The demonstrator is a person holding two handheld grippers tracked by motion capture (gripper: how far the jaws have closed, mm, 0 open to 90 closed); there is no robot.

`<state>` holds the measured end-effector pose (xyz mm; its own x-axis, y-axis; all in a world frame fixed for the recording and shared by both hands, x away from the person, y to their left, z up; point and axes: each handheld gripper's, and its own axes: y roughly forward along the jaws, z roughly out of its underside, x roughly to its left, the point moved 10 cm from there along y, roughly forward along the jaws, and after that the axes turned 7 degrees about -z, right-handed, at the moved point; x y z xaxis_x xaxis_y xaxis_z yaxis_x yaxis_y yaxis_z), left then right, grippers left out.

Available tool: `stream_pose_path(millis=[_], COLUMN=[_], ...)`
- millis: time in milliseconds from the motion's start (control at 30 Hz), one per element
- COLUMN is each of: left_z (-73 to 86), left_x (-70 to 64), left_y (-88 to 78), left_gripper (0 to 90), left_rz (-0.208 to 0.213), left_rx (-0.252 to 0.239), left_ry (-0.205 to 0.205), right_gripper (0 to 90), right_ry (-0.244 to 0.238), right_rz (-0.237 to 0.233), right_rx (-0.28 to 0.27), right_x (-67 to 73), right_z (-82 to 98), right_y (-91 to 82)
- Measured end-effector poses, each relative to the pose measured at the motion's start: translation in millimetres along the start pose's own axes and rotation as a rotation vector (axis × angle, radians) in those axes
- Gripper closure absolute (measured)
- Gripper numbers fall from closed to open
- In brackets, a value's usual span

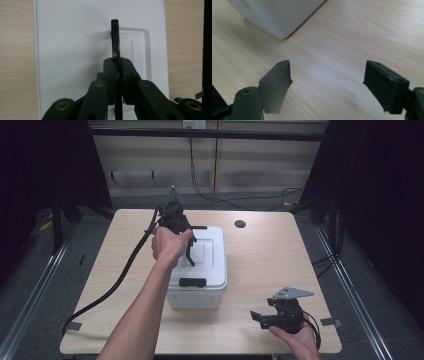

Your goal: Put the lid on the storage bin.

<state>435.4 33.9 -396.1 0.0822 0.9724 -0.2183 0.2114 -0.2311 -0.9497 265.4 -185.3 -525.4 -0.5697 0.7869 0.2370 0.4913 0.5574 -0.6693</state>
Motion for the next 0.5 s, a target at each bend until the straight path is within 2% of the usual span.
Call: stream_pose_path(millis=[67,100,133,167,367,500], left_z=[0.5,1.5,1.9,1.9,4.8,4.9], left_x=[-0.6,-0.3,-1.1,-1.4,-0.7,-1.8], left_y=[-0.1,-1.0,-2.0,-2.7,-4.7,-5.3], left_gripper=[84.5,84.5,84.7,84.9,85.0,85.0], left_rz=[-0.004,-0.005,-0.008,-0.015,-0.021,-0.027], left_rx=[-0.003,0.0,-0.005,-0.017,-0.015,-0.036], left_ry=[-0.004,0.008,-0.008,-0.006,0.013,-0.001], right_gripper=[21.2,21.2,21.2,21.2,21.2,21.2], right_ry=[-0.001,-0.001,-0.002,-0.001,-0.003,-0.004], right_rz=[-0.001,-0.001,-0.001,-0.001,-0.002,-0.001], right_rx=[-0.001,0.0,0.002,0.003,0.001,0.005], right_x=[0.2,0.8,0.9,0.7,0.7,0.5], right_z=[-0.1,-0.2,0.1,0.3,0.4,0.3], right_y=[0.1,0.0,-0.1,0.1,-0.3,0.2])
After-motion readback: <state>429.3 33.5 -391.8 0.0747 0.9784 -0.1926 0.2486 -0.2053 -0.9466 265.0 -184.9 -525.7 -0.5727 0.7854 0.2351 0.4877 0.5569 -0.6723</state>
